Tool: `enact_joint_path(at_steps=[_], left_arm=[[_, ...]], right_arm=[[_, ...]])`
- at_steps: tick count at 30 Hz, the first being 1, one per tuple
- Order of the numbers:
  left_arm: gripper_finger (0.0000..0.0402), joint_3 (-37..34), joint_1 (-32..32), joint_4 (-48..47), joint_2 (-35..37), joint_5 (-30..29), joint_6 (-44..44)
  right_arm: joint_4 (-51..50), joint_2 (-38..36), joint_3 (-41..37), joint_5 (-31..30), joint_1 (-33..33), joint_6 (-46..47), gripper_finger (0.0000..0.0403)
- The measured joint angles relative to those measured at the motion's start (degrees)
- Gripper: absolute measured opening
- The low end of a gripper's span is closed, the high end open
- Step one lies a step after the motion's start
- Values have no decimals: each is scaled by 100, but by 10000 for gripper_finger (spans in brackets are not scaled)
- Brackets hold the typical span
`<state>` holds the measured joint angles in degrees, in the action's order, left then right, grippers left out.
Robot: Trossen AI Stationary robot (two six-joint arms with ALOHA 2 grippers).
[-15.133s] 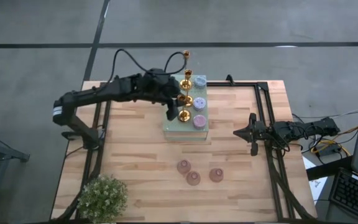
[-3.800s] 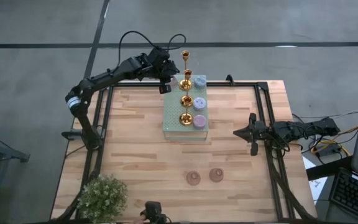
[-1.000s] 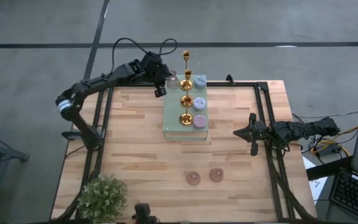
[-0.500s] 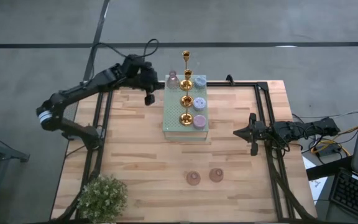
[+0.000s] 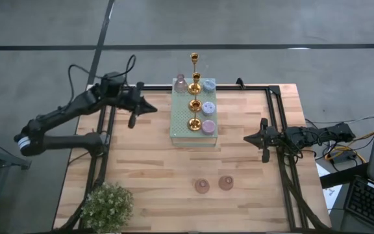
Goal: Pick & Place candle stick holders
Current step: Put the right pink glass candle holder on the shelf aligned with the other pink glass candle holder
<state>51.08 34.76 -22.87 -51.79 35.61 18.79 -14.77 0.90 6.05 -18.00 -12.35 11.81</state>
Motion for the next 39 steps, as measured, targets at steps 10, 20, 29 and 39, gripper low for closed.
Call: enact_joint_path(at_steps=[10,20,29,39], left_arm=[[9,-1316,7,1396,1078,920,-890],[4,-2855,-114,3310,1743,548,-2079],[3,-3922,-1178,4368,1741,-1773,-2011],[6,-4014,-2827,5275,1526,-3234,-1591]], right_arm=[[0,0,0,0,0,1,13],[0,-2,2,0,1,0,13],[84,-2,1,0,2,13,13],[837,-2,2,0,2,447,13]])
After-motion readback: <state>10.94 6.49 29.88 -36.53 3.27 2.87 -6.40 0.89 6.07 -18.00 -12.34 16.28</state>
